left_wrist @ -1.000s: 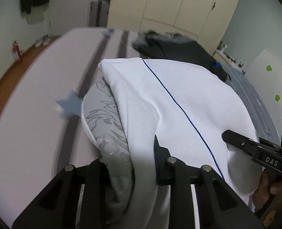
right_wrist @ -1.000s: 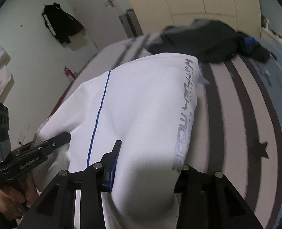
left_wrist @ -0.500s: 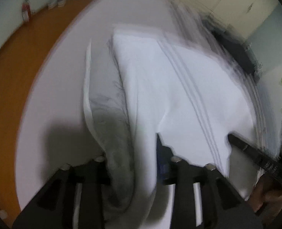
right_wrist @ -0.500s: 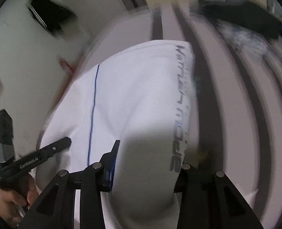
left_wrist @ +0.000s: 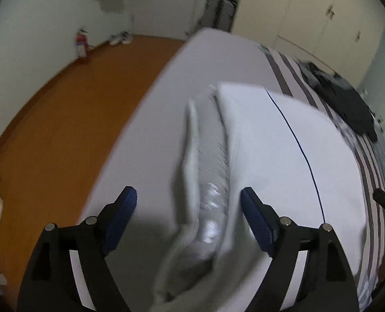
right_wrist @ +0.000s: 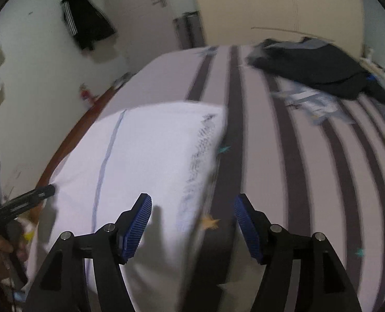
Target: Fold clothes
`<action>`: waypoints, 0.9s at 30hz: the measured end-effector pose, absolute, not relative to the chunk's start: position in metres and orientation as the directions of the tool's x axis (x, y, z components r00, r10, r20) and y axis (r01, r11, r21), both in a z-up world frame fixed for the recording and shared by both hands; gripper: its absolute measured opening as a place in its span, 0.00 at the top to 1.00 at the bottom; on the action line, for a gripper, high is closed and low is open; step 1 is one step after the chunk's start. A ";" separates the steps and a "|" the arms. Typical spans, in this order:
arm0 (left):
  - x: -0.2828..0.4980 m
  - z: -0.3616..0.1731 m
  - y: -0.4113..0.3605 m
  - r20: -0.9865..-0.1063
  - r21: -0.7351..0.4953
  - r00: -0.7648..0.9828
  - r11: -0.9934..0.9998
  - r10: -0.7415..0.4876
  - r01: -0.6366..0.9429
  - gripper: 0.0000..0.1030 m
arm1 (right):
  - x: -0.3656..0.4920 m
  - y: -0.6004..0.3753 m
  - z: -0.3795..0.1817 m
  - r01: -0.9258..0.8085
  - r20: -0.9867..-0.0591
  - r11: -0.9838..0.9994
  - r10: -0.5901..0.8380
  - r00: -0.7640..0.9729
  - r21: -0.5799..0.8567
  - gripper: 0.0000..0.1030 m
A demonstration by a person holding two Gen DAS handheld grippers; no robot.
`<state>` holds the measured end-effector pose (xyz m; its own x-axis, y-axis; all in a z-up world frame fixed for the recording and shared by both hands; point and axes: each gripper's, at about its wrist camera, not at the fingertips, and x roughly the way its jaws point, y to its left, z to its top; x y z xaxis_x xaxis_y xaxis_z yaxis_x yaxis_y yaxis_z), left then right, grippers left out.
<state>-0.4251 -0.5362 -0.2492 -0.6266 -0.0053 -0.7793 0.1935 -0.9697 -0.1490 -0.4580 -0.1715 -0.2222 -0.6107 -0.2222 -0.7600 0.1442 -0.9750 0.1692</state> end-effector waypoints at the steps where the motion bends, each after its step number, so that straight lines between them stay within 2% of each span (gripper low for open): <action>1: -0.427 -0.243 -0.531 -0.772 -0.132 -0.636 -0.974 -0.015 0.184 0.48 | -0.460 -0.173 -0.219 0.136 -0.757 -0.977 -0.213 -0.618 0.163 0.51; 2: -0.430 -0.233 -0.527 -0.758 -0.128 -0.652 -0.977 -0.013 0.168 0.62 | -0.464 -0.174 -0.216 0.133 -0.751 -0.978 -0.210 -0.626 0.162 0.60; 4: -0.441 -0.219 -0.518 -0.733 -0.152 -0.680 -0.980 0.025 0.128 0.74 | -0.475 -0.182 -0.217 0.145 -0.745 -0.978 -0.208 -0.634 0.150 0.62; 5: -0.449 -0.219 -0.508 -0.733 -0.180 -0.677 -0.979 0.070 0.093 0.76 | -0.476 -0.189 -0.217 0.158 -0.741 -0.977 -0.213 -0.637 0.145 0.68; 7: -0.464 -0.222 -0.485 -0.736 -0.208 -0.661 -0.978 0.142 0.021 0.81 | -0.499 -0.212 -0.224 0.183 -0.737 -0.974 -0.219 -0.640 0.132 0.70; 9: -0.479 -0.238 -0.463 -0.761 -0.125 -0.641 -0.992 0.106 -0.017 0.82 | -0.509 -0.231 -0.237 0.197 -0.740 -0.976 -0.200 -0.643 0.093 0.70; 10: -0.486 -0.249 -0.458 -0.781 -0.080 -0.620 -0.997 0.075 -0.021 0.87 | -0.514 -0.237 -0.244 0.192 -0.738 -0.979 -0.182 -0.650 0.072 0.70; 11: -0.491 -0.260 -0.460 -0.792 -0.065 -0.607 -0.998 0.060 -0.012 0.96 | -0.517 -0.240 -0.250 0.175 -0.733 -0.983 -0.155 -0.663 0.050 0.69; 14: -0.504 -0.291 -0.469 -0.821 -0.037 -0.570 -0.999 0.021 0.017 0.98 | -0.525 -0.239 -0.268 0.157 -0.726 -0.987 -0.137 -0.674 0.041 0.68; 17: -0.509 -0.285 -0.464 -0.810 -0.008 -0.586 -1.000 -0.004 0.019 0.98 | -0.525 -0.238 -0.268 0.164 -0.721 -0.985 -0.148 -0.677 0.049 0.67; 23: -0.523 -0.258 -0.479 -0.755 -0.051 -0.656 -0.998 0.010 0.043 0.98 | -0.533 -0.214 -0.234 0.105 -0.683 -0.990 -0.144 -0.716 0.098 0.69; 27: -0.559 -0.247 -0.468 -0.734 -0.162 -0.666 -0.987 0.130 -0.015 0.98 | -0.561 -0.214 -0.221 0.110 -0.664 -0.983 -0.179 -0.726 0.145 0.69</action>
<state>-0.5594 -0.4678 -0.2467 -0.6665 0.1304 -0.7340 -0.0151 -0.9868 -0.1615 -0.5614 -0.2138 -0.2212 -0.7260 -0.1790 -0.6640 0.1102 -0.9833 0.1446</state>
